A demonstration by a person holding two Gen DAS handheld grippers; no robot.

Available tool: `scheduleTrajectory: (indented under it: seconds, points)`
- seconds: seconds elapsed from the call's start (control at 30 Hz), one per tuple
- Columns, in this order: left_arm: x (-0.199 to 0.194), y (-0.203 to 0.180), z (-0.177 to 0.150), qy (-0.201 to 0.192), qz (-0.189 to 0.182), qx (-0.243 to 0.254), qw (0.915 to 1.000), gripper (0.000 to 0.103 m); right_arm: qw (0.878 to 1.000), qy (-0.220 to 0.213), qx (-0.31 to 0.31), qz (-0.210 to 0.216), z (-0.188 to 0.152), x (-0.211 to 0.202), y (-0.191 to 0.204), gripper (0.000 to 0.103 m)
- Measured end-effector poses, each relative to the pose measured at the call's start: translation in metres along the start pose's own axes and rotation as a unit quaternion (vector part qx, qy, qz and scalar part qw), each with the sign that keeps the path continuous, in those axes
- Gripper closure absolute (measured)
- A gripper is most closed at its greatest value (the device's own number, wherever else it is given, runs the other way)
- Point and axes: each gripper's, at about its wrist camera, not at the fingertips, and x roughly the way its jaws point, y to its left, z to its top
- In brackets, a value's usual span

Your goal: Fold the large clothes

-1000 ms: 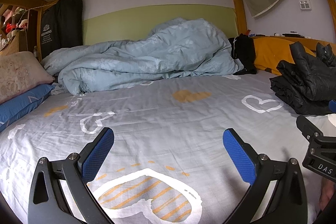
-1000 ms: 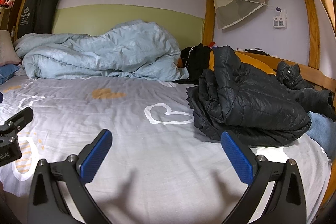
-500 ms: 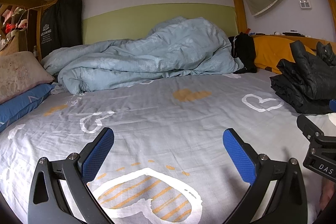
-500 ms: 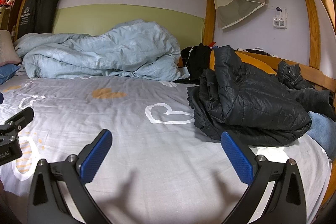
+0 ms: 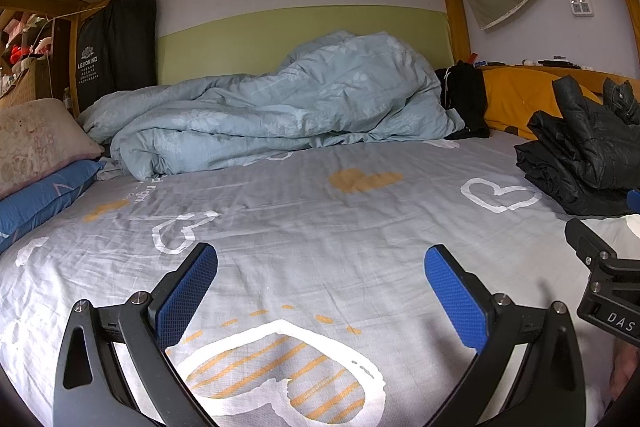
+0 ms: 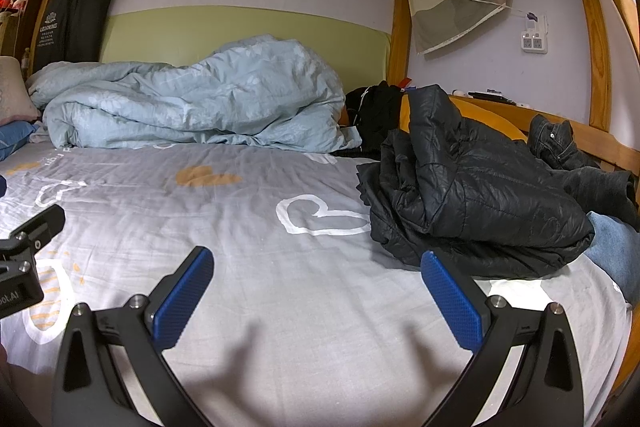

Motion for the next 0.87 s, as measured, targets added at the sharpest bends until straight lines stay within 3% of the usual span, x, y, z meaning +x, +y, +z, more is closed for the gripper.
scheduleTrajectory:
  seconds: [0.87]
  points:
    - [0.0003,0.0002,-0.0001,0.000,0.000,0.002,1.0000,0.000,1.000,-0.001,-0.005,-0.001,-0.0007,-0.0004,0.0002,0.000]
